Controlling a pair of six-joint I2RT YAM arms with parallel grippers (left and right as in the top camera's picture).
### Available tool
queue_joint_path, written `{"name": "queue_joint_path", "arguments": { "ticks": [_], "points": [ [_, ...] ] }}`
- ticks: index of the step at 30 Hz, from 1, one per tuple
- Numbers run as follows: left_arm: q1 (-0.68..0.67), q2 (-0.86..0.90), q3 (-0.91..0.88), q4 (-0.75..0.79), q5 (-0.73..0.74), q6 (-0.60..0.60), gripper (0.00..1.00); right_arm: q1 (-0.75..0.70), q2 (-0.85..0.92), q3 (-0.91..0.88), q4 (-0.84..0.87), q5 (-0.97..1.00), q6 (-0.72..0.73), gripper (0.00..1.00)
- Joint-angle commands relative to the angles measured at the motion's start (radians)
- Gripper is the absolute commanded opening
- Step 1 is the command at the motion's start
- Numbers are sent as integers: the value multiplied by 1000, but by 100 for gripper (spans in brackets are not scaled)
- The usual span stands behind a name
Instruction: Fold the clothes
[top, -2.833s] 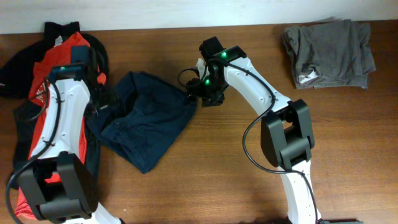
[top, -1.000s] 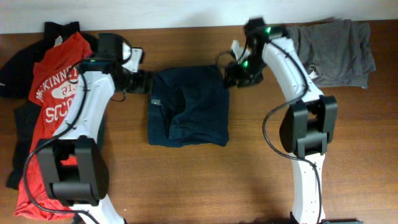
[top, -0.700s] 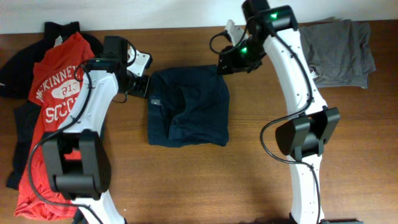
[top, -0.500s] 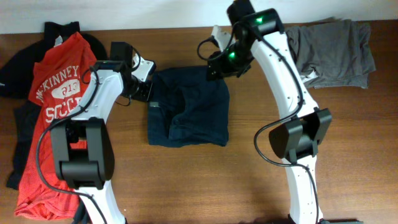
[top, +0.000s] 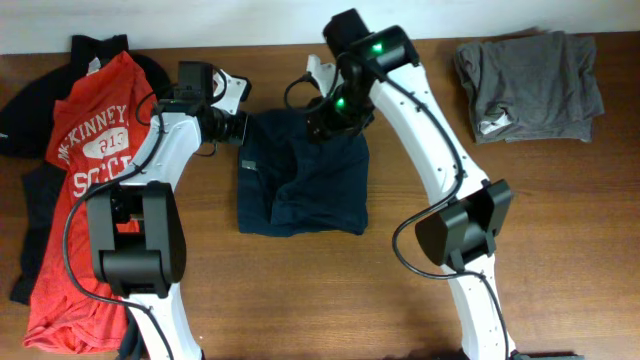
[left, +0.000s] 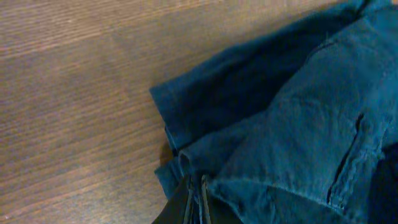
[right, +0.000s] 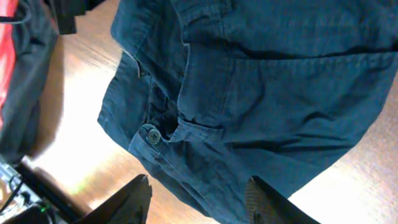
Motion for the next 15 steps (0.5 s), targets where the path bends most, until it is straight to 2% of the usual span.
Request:
{"name": "queue_joint_path", "arguments": {
  "ticks": [1,5,7,11,15],
  "points": [
    [2,6,14,4,19,-24,16,43,-6,0,4,119,71,53],
    [4,3,15,-26,19,-13,26,55,-6,0,2,143,83,54],
    [22,-7,39,-76,22,-4,36,49,-6,0,-5,143,83,55],
    [68,-17,119,-181,130,58,66,40,-6,0,-9,143,82,55],
    [104,-17,164,-232,298,162,75,40,-6,0,-5,143,83,55]
  ]
}}
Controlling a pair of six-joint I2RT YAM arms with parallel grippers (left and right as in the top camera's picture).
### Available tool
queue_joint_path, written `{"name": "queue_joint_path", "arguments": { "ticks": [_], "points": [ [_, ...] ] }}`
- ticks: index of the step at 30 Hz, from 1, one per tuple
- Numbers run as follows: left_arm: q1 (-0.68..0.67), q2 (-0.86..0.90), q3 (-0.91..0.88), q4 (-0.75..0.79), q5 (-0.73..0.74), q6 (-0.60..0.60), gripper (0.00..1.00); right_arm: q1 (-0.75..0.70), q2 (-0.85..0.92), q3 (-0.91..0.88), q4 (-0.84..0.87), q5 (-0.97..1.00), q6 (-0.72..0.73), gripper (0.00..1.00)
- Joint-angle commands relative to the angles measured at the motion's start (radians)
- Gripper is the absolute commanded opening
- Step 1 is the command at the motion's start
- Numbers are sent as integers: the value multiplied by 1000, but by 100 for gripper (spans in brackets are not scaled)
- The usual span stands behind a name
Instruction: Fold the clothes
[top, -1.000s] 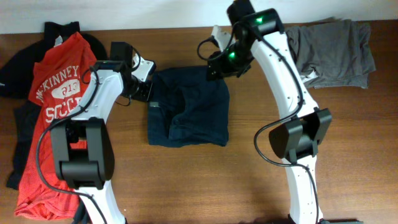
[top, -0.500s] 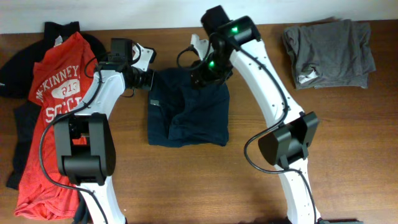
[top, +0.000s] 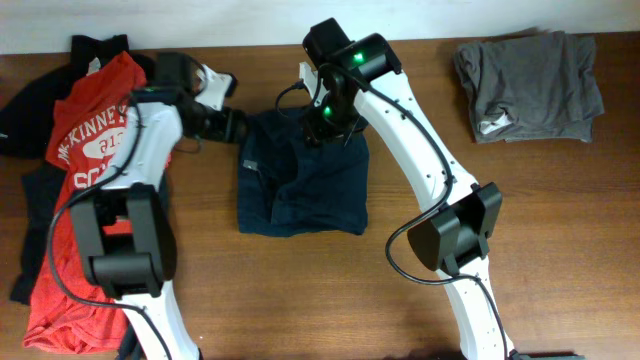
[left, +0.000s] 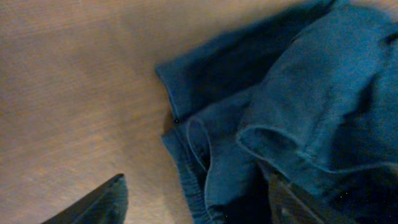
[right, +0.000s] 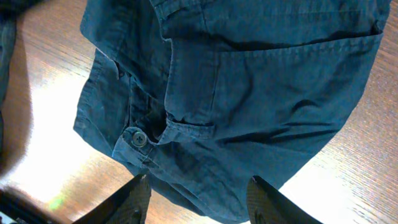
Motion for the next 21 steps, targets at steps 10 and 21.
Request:
{"name": "queue_joint_path", "arguments": {
  "ticks": [10,21],
  "points": [
    [-14,14,41,-58,212,274,70,-2,-6,0,2,8,8,55],
    [-35,114,41,-19,99,273,51,-2,-6,0,-23,-3,8,54]
  ]
}}
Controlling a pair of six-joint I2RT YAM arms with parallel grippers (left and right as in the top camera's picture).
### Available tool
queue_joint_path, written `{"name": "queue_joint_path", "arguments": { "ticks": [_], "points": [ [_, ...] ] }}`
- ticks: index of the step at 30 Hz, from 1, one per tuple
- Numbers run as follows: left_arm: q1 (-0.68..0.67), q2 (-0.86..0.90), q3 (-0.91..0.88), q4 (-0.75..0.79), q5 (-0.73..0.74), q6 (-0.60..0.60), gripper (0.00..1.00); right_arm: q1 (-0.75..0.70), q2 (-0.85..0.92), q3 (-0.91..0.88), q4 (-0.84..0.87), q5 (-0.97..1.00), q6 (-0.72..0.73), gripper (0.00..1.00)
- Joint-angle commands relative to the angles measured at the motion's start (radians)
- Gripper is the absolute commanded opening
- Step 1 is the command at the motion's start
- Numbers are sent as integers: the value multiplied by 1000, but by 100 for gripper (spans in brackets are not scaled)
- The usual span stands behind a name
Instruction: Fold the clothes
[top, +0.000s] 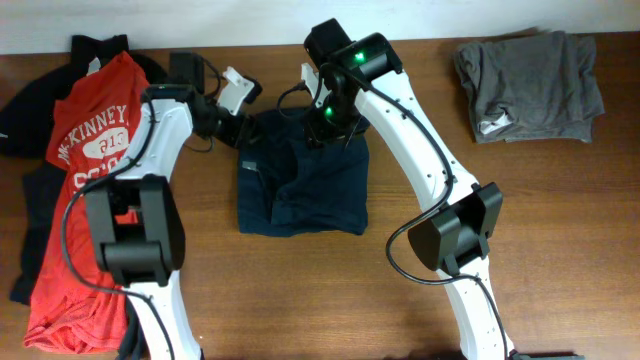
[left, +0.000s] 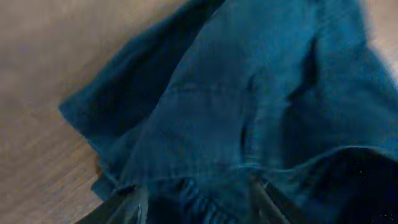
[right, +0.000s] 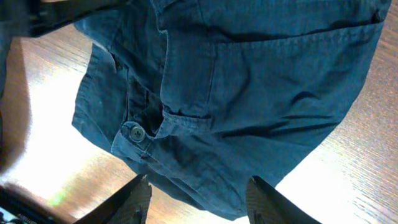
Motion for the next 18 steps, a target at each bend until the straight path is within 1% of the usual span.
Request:
{"name": "queue_joint_path", "arguments": {
  "ticks": [1,4,12,15,18],
  "points": [
    [7,42,8,10,-85,11,50,-2,-6,0,-3,-2,4,54],
    [7,42,8,17,-130,-21,50,-2,-6,0,-1,-2,4,54],
    [6,42,41,47,-134,-63,51,9,-6,0,2,-9,5,54],
    [6,43,41,81,-133,-97,51,36,-6,-28,16,14,34,53],
    [3,43,41,84,-126,-104,51,75,-6,-102,65,76,92,51]
  ]
}}
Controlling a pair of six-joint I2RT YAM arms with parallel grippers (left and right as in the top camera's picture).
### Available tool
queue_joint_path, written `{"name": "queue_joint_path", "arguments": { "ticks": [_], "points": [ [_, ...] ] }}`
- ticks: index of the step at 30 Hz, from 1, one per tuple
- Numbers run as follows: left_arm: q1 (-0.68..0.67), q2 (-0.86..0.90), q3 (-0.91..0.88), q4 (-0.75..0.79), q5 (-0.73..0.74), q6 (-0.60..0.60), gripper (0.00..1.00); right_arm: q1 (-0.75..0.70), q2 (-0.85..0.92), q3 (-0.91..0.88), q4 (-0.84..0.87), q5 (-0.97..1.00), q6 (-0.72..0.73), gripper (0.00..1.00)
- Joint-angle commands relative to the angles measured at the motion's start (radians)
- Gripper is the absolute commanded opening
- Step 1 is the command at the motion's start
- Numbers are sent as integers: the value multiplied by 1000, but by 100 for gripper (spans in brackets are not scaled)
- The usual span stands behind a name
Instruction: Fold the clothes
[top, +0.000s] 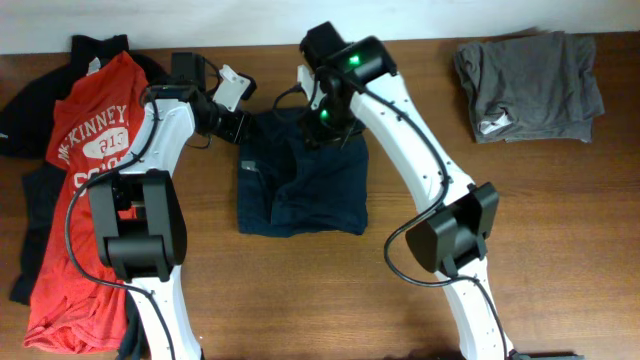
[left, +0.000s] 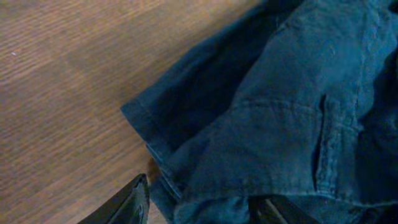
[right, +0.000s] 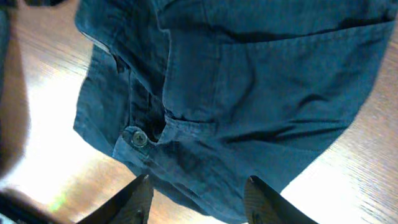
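Dark navy shorts (top: 300, 180) lie folded in the middle of the wooden table (top: 520, 250). My left gripper (top: 235, 126) is at their top left corner; in the left wrist view it (left: 202, 208) is open, with the hem of the shorts (left: 267, 118) lying between its fingers. My right gripper (top: 325, 125) hangs over the top edge, open (right: 199, 202) above the waistband and its button (right: 138, 138), holding nothing.
A red printed T-shirt (top: 85, 180) lies over dark clothes (top: 30, 110) at the left edge of the table. A folded grey garment (top: 530, 85) lies at the back right.
My left gripper was further in over the shorts; now it sits back at their left corner, with more bare table in its view. It is still open. The right gripper has hardly moved.
My left gripper was first shut at the corner hem of the shorts. Then it was open and further left, then in over the fabric, and now at the corner again. The right gripper stayed open above the waistband throughout. The shorts kept their folded shape.
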Motion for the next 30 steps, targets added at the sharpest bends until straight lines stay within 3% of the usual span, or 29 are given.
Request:
{"name": "queue_joint_path", "arguments": {
  "ticks": [1,16,30],
  "points": [
    [0,8,23,2,3,-33,51,58,-5,-82,39,64,76,50],
    [-6,39,23,10,3,-36,43,248,-6,-310,269,317,478,42],
    [-6,39,23,19,3,-40,42,259,-5,-418,361,359,604,43]
  ]
}}
